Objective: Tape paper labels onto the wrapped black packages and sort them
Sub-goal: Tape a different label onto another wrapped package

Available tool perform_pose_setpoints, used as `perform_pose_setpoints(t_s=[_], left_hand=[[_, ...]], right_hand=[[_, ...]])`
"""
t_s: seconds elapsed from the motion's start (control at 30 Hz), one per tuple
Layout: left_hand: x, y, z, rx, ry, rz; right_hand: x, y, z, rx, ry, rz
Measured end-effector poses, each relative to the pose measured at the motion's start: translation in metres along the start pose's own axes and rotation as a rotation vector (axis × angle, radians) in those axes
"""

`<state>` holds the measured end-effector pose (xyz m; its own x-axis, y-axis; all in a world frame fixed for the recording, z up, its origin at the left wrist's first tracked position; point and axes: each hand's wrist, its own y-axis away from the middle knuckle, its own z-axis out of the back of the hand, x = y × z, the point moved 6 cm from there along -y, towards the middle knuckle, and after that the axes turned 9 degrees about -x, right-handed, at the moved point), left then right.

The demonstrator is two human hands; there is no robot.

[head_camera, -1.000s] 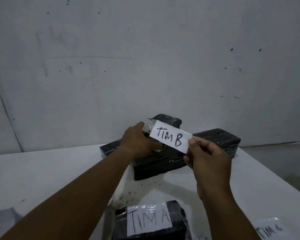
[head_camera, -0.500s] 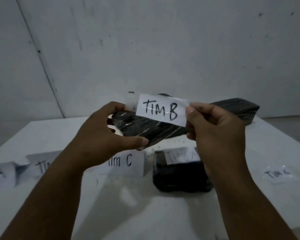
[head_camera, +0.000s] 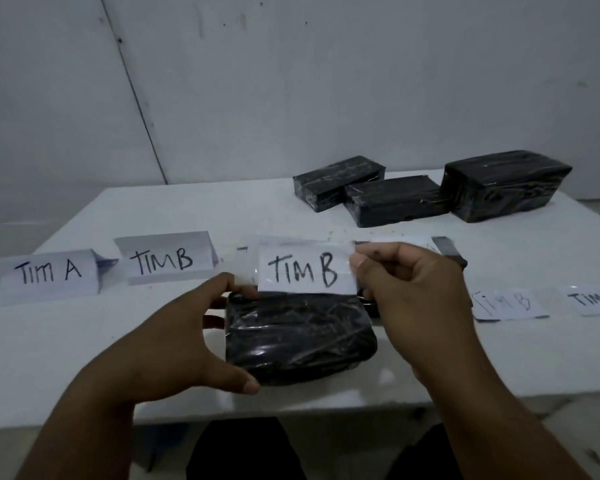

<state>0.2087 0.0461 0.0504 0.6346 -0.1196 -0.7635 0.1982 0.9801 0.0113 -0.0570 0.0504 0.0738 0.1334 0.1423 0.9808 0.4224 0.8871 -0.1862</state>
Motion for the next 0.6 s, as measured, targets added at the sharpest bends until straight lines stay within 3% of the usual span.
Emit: perform_pose_setpoints(t_s=[0.47,0.6], left_hand=[[0.022,-0.012,-0.013,0.066,0.171,0.024],[0.020,-0.011,-0.012,-0.020,0.258,0.020]], right_hand=[[-0.035,0.001,-0.012,0.044,0.064,-0.127],[-0.036,0.001,-0.013,0.041,0.050,-0.147]])
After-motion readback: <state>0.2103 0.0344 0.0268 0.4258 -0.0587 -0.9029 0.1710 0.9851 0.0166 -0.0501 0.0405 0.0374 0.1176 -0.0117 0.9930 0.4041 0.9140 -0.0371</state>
